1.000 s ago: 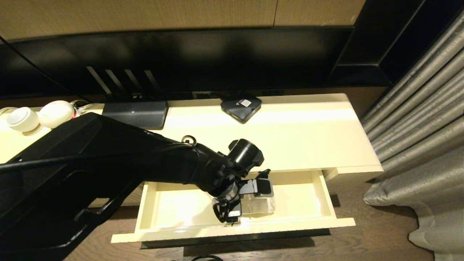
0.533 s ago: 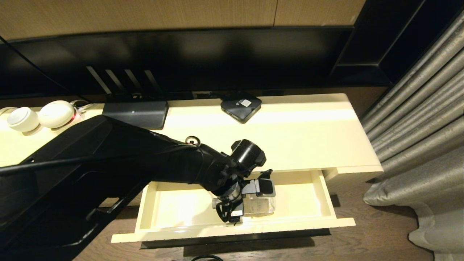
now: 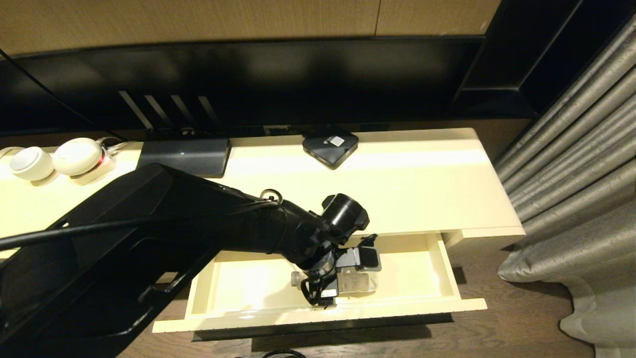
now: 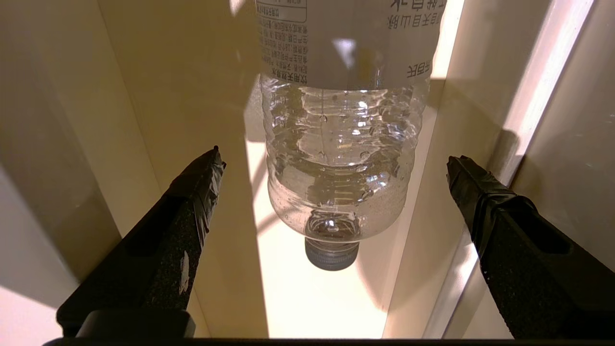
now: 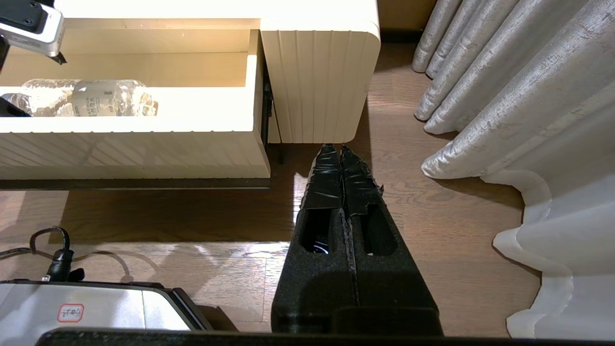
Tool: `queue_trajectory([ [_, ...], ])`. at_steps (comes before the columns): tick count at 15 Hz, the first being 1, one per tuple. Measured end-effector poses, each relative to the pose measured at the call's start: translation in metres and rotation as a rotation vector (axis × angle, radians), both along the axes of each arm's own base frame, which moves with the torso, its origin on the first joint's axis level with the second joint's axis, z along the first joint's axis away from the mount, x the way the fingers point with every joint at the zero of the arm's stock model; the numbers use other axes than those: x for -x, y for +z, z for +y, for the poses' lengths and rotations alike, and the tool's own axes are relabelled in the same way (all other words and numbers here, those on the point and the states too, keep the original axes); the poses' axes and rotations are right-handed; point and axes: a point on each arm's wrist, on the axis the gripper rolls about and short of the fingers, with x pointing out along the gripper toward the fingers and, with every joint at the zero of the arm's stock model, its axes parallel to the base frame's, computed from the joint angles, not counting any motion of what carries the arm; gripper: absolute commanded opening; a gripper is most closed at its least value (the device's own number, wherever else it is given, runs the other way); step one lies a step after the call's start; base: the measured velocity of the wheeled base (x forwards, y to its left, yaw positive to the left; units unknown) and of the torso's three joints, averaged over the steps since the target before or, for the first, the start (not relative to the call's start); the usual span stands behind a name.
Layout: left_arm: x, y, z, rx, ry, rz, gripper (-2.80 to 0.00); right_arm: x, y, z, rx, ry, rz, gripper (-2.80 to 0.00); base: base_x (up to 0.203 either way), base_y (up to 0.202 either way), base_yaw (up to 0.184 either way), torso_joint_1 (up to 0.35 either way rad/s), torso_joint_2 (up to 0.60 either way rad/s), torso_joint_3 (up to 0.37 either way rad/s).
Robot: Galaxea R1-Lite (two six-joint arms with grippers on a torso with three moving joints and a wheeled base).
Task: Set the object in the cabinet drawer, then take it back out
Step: Take the mineral water out of the drawer and put it on the table
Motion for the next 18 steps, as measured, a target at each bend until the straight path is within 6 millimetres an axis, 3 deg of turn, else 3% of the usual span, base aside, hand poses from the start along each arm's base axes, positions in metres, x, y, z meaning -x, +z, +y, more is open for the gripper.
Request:
queue_trajectory([
  [18, -0.0008, -0.0093, -0.0028, -0.014, -0.005, 0.017, 0.00, 0.0000, 0.0000, 0.0000, 0.000, 0.000, 0.000, -2.80, 0.000, 0.000, 0.000, 0.000, 0.00, 0.000],
])
